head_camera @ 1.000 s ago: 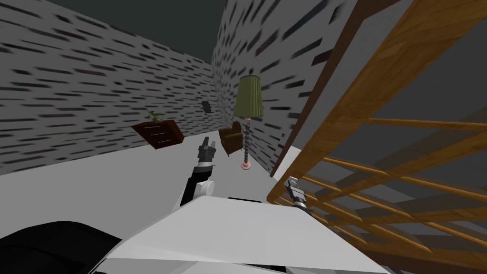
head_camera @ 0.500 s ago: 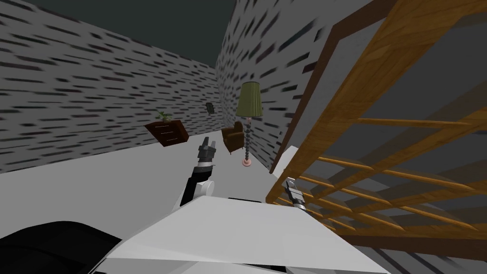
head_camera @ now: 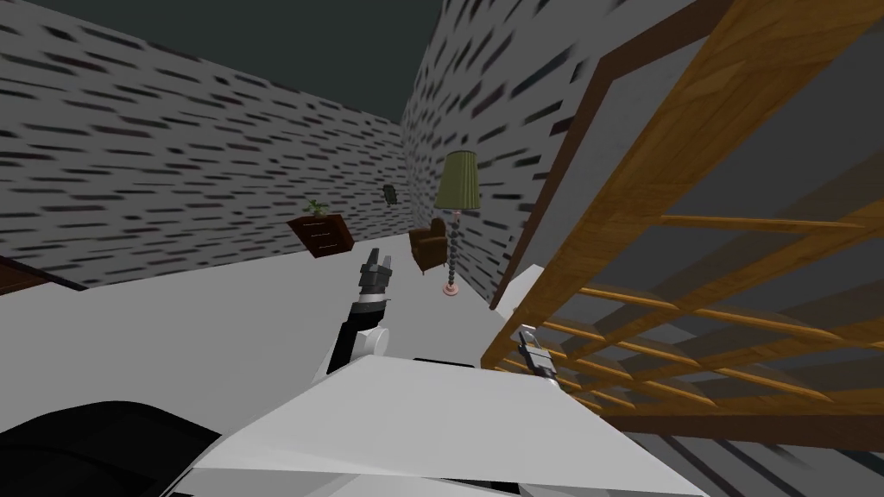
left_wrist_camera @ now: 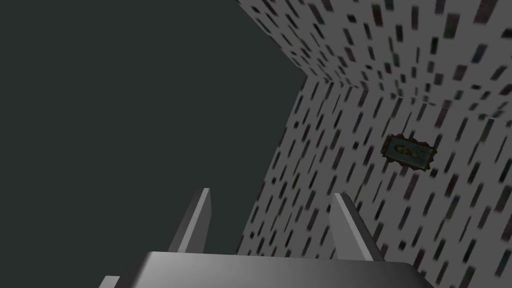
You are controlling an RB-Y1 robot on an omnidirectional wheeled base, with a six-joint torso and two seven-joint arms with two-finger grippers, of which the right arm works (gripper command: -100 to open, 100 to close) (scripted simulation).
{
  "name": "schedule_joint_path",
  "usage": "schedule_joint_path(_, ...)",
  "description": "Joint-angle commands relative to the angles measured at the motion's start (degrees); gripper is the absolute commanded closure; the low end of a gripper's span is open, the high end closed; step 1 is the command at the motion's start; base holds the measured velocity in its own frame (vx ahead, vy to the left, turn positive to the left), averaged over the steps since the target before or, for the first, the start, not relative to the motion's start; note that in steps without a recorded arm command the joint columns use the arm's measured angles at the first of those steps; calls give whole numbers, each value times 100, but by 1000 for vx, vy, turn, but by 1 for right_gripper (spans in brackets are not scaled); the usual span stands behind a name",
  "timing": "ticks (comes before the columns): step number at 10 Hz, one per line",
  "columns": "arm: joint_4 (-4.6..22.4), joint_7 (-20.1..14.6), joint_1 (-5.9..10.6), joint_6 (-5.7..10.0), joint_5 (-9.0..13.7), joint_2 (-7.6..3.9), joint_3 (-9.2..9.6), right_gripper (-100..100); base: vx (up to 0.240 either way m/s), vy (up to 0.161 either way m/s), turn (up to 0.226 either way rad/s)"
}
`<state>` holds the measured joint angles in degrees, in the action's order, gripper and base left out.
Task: Pull the door open
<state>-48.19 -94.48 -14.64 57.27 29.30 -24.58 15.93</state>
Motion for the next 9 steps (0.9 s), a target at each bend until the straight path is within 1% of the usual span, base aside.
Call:
schedule_joint_path(1, -40, -123, -101, 130, -64, -114, 105, 100, -224, -4, 112)
schedule_joint_path(3, -41, -218, -160, 234, -120, -189, 199, 100, -221, -36, 84)
schedule_joint_path(4, -62, -169, -152, 167, -104, -156, 175, 100, -110, -7, 22)
schedule_joint_path(5, 7, -262, -200, 303, -151, -211, 258, 100, -153, -22, 133)
schedule_joint_path(6, 22, -284, -211, 339, -161, -227, 276, 100, -205, -25, 133)
schedule_joint_path(9, 129, -436, -282, 589, -231, -339, 396, 100, -187, -49, 119)
